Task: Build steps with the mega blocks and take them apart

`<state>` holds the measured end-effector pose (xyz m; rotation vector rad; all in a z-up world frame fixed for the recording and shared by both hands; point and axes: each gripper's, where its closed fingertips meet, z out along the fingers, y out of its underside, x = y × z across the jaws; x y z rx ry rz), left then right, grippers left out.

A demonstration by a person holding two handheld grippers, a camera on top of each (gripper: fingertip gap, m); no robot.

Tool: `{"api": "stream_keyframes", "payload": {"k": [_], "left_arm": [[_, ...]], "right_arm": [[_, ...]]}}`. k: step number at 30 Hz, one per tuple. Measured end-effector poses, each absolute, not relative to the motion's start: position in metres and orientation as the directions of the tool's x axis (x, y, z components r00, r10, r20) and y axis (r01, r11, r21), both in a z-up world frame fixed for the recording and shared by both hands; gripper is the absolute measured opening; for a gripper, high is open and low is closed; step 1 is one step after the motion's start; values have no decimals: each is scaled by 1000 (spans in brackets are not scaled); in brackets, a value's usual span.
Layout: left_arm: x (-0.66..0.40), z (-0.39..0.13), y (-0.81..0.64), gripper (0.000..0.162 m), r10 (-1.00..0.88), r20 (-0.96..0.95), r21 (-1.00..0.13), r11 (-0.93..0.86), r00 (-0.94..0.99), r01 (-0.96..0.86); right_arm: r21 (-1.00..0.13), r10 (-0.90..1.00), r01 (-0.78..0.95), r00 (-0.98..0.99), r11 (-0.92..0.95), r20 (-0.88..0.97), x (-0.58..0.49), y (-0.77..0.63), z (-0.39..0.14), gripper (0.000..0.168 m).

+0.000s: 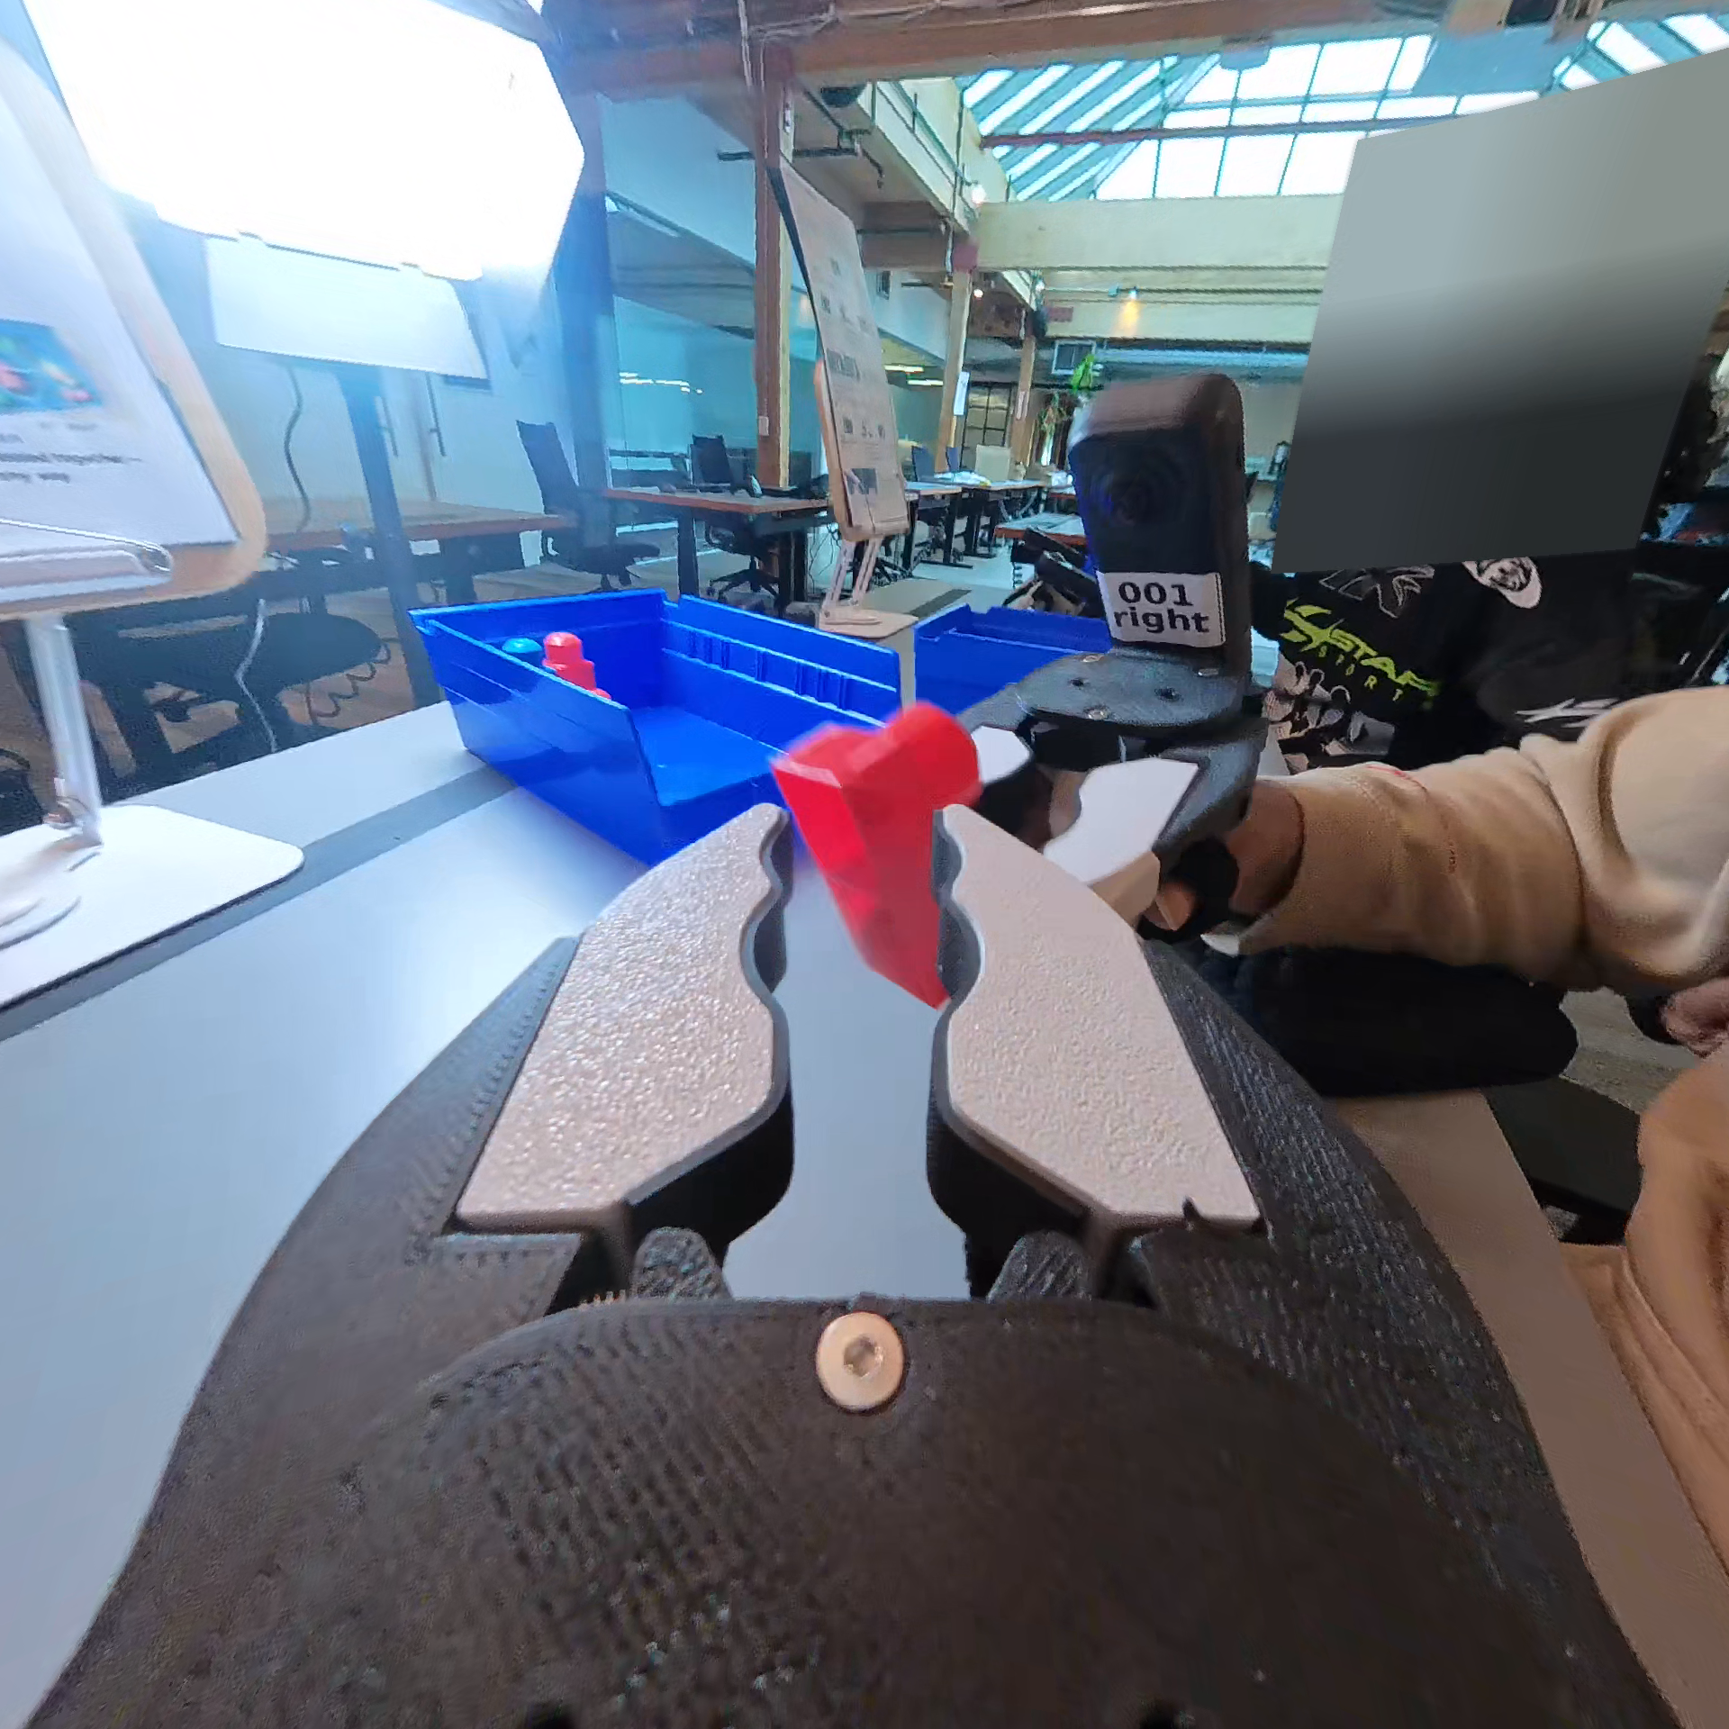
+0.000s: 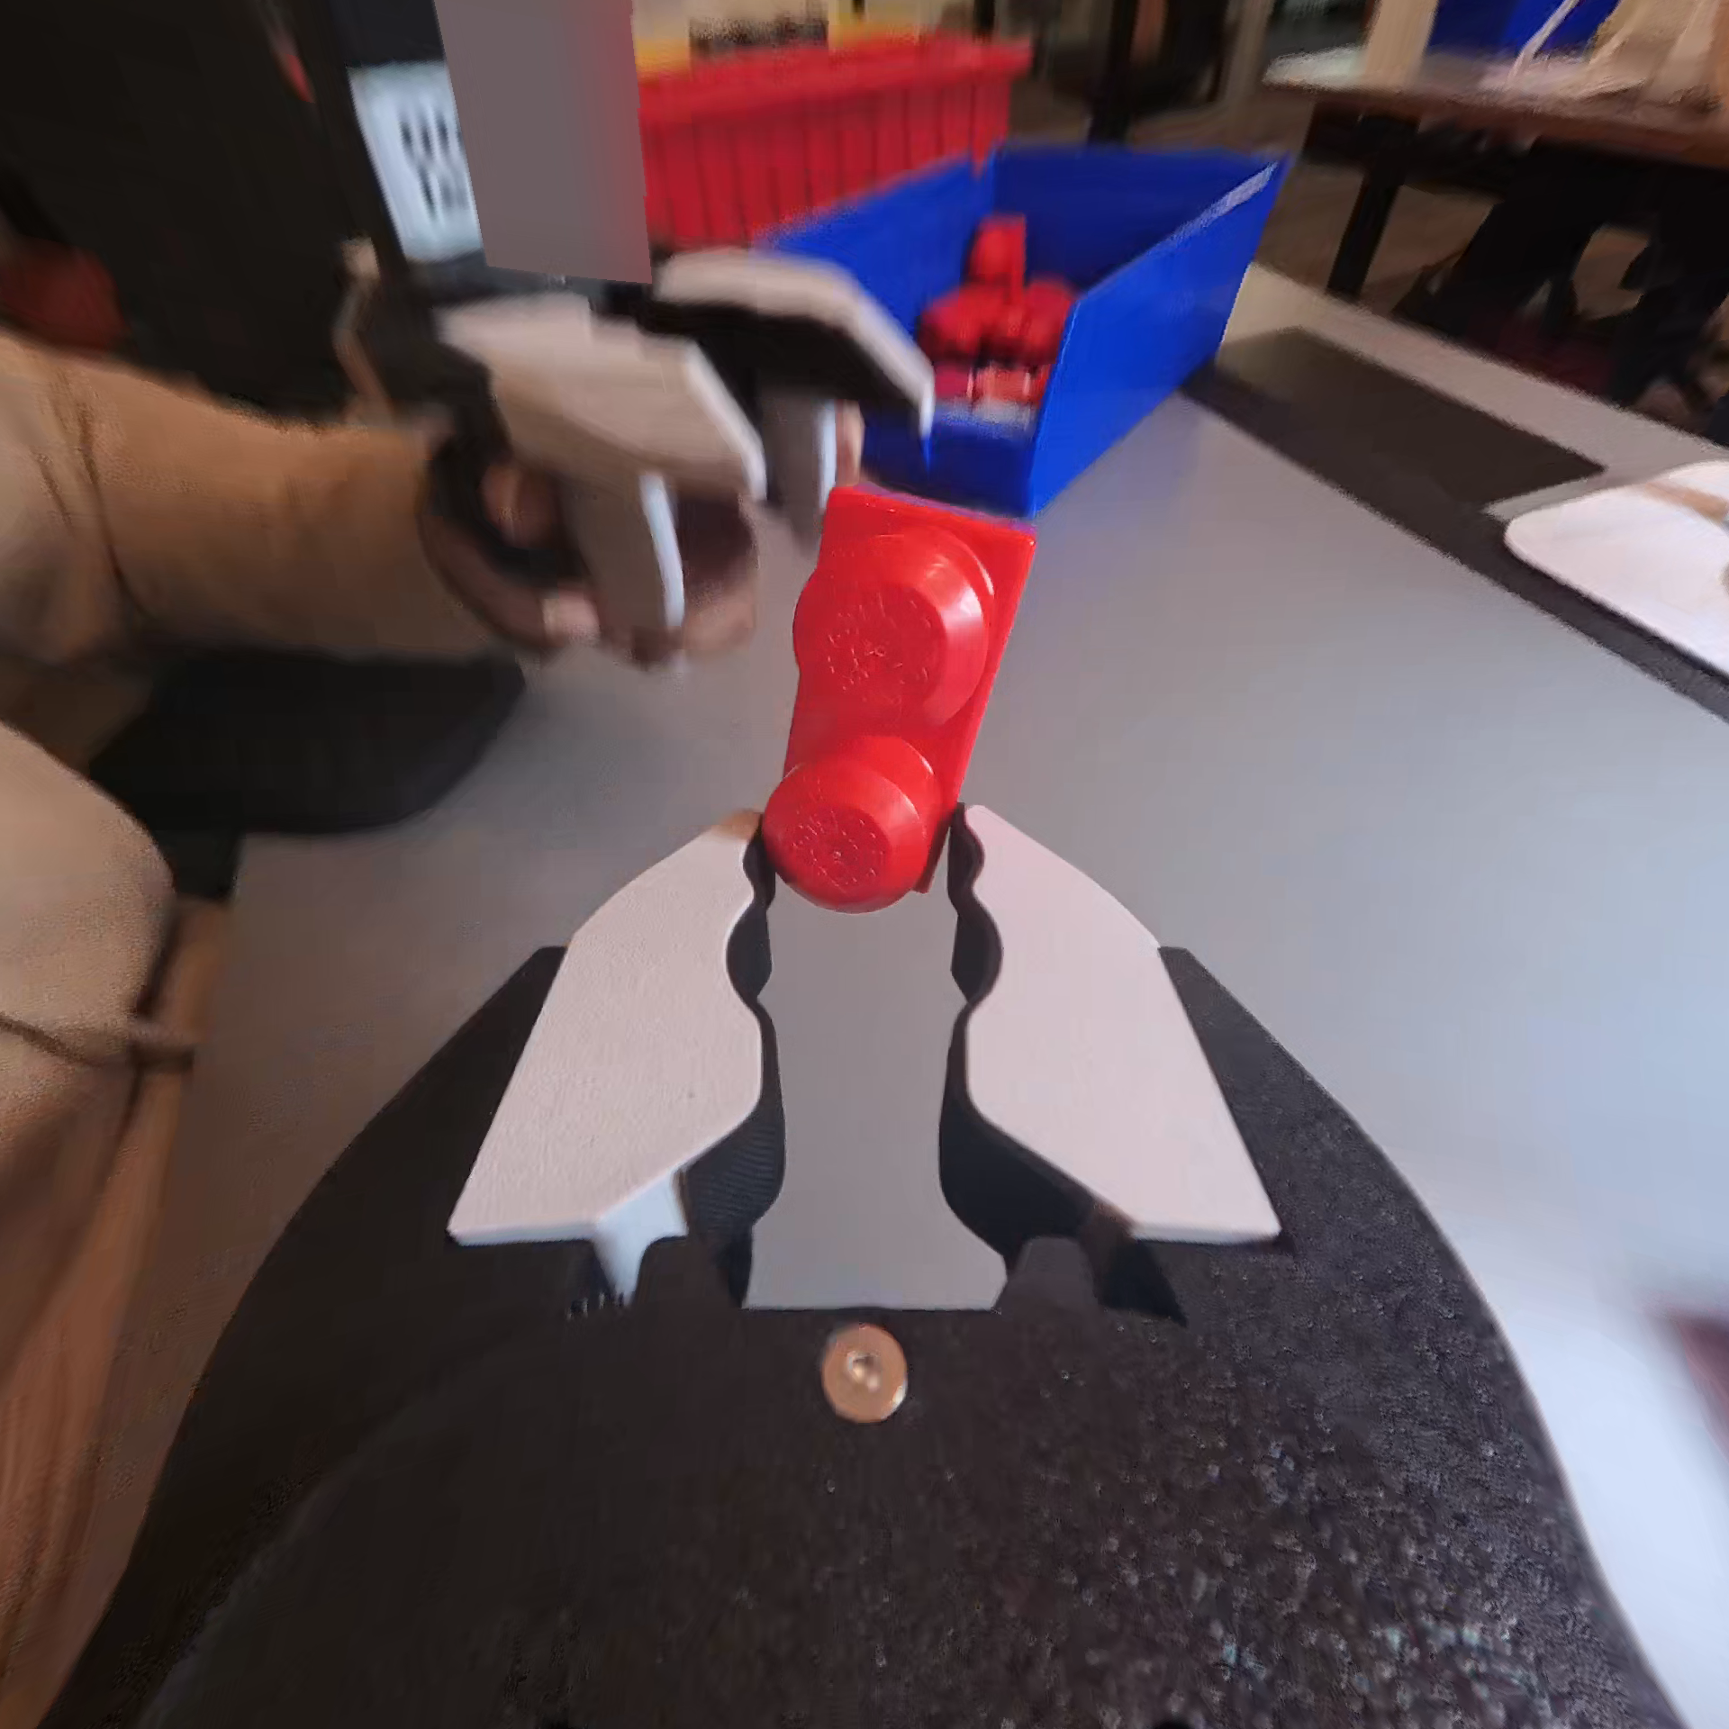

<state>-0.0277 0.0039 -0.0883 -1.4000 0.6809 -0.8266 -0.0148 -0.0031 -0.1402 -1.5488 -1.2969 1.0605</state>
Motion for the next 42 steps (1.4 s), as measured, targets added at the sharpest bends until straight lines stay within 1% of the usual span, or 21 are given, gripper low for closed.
{"api": "stream_keyframes", "payload": {"k": [1, 3, 5, 8, 11, 12, 14, 16, 20, 21, 23, 24, 25, 27, 30, 32, 34, 36, 38, 40, 42], "left_arm": [[-38, -83, 7, 31, -825, 64, -995, -11, 562, 97], [-74, -72, 23, 38, -770, 16, -999, 9, 638, 35], [-128, -65, 48, 36, -655, -55, -997, -11, 754, -82], [-227, -73, 89, 38, -445, -115, -954, -201, 888, -224], [-305, -103, 123, 39, -343, -151, -848, -437, 927, -300], [-322, -118, 131, 40, -357, -166, -793, -506, 919, -339], [-353, -146, 145, 46, -359, -202, -657, -640, 911, -398], [-367, -170, 154, 49, -416, -203, -542, -706, 887, -455], [-372, -212, 161, 60, -479, -112, -378, -790, 871, -483], [-374, -221, 163, 58, -495, -125, -349, -789, 860, -506], [-380, -234, 165, 41, -518, -182, -286, -785, 836, -549], [-380, -232, 166, 40, -529, -204, -281, -774, 824, -567], [-382, -225, 169, 40, -515, -234, -299, -769, 824, -566], [-381, -199, 171, 39, -468, -273, -398, -741, 841, -541], [-366, -141, 162, 39, -408, -299, -601, -622, 863, -502], [-317, -96, 149, 38, -439, -162, -813, -448, 884, -372], [-247, -54, 121, 38, -586, 19, -954, -254, 810, -161], [-175, -21, 79, 38, -761, 179, -984, -141, 624, 111], [-119, -4, 42, 38, -857, 296, -929, -156, 422, 334], [-73, -2, 16, 38, -898, 329, -881, -180, 292, 438], [-38, -7, -1, 38, -916, 336, -861, -205, 218, 465]], "right_arm": [[-917, 995, 391, 84, -78, -48, -6, -3, -152, 36], [-784, 1000, 621, -3, 12, 13, 18, -7, -182, 36], [-647, 994, 755, -90, 106, 58, 43, -12, -205, 36], [-503, 978, 840, -197, 203, 67, 68, -19, -227, 36], [-469, 981, 862, -179, 193, 74, 71, -15, -235, 36], [-456, 982, 870, -159, 186, 98, 72, -9, -237, 37], [-466, 985, 868, -127, 169, 120, 72, -3, -236, 44], [-523, 987, 840, -82, 144, 141, 69, 4, -227, 46], [-623, 983, 772, -12, 125, 182, 64, 16, -206, 47], [-645, 982, 754, 0, 122, 186, 63, 17, -201, 47], [-682, 982, 722, 19, 117, 189, 59, 18, -195, 47], [-698, 981, 707, 28, 117, 192, 57, 19, -193, 47], [-716, 980, 689, 39, 116, 197, 55, 20, -189, 47], [-766, 980, 633, 62, 109, 191, 51, 20, -179, 47], [-870, 984, 488, 114, 66, 138, 38, 22, -157, 47], [-940, 990, 342, 126, 22, 70, 27, 19, -137, 47], [-979, 995, 200, 102, -34, -13, 15, 11, -119, 47], [-994, 997, 96, 64, -58, -52, 2, 0, -104, 47], [-998, 998, 28, 46, -51, -49, -13, -10, -91, 54], [-998, 998, -39, 29, -56, -58, -25, -19, -76, 59], [-990, 995, -96, 13, -100, -101, -34, -23, -62, 62]]}}
